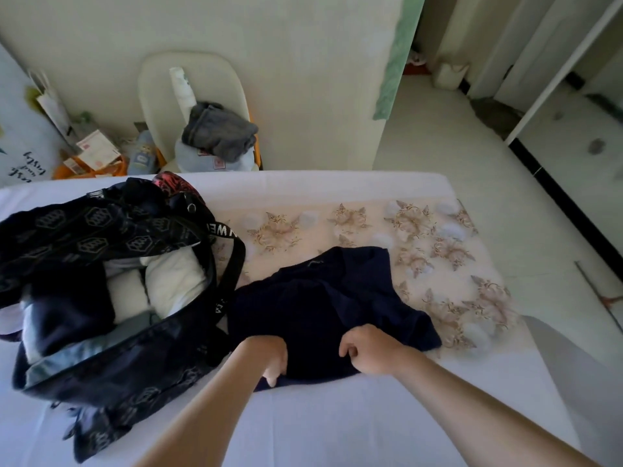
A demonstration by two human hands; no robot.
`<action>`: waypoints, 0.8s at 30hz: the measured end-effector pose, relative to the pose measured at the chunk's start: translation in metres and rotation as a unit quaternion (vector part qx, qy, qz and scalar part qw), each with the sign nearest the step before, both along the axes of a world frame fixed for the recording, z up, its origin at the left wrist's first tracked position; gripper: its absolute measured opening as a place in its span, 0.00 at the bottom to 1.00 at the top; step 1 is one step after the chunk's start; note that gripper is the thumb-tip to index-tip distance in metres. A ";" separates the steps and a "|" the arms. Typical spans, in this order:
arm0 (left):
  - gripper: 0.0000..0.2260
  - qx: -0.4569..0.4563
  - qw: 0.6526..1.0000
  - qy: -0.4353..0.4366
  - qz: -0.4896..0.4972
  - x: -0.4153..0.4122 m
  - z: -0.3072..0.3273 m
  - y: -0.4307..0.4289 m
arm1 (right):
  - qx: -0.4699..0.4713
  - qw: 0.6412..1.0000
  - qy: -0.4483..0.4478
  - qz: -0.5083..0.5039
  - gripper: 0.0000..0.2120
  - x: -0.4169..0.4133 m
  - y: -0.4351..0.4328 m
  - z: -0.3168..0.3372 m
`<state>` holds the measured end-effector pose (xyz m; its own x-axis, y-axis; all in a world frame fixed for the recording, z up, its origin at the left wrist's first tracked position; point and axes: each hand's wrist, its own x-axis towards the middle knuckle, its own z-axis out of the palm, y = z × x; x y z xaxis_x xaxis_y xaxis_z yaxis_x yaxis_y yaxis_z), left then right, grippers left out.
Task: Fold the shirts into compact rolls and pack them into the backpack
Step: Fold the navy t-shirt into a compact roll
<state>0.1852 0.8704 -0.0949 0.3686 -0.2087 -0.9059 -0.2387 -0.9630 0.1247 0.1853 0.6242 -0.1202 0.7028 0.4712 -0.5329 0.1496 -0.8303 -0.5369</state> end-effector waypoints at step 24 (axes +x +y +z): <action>0.09 -0.253 0.835 -0.459 0.167 0.080 -0.024 -0.060 | 0.110 0.910 -0.074 -0.392 0.09 0.073 -0.063 0.032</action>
